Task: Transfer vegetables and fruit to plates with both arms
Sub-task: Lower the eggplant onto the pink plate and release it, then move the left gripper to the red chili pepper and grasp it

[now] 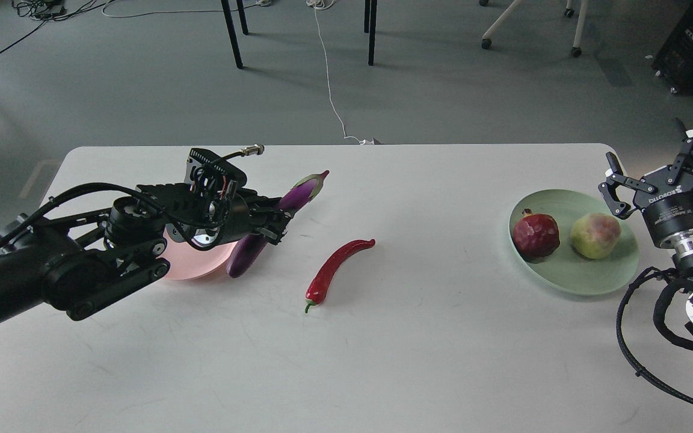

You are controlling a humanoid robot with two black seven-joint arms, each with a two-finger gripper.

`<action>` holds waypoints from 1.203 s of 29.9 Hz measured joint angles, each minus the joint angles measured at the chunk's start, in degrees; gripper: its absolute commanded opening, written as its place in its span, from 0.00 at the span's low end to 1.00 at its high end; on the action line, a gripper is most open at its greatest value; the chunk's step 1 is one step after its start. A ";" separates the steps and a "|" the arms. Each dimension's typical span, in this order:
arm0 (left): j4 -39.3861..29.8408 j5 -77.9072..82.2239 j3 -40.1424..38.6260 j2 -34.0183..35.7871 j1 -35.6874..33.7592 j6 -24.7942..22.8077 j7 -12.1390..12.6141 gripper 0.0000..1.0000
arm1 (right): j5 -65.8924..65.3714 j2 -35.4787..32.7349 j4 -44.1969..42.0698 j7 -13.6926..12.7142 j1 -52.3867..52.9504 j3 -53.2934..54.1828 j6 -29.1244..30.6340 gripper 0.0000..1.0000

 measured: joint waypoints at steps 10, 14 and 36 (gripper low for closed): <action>4.10 -1.10 0.53 8.66 3.68 2.48 -4.29 0.40 | -0.06 1.19 0.04 0.00 0.64 -0.25 0.00 0.99; 5.45 -1.11 0.54 8.73 6.26 6.72 -4.47 0.66 | -0.06 1.46 0.04 0.00 0.69 -0.32 0.00 0.99; -5.52 -0.12 0.74 -2.26 -4.91 2.32 -1.80 0.72 | -0.09 1.55 -0.11 0.00 0.82 -0.44 0.00 0.99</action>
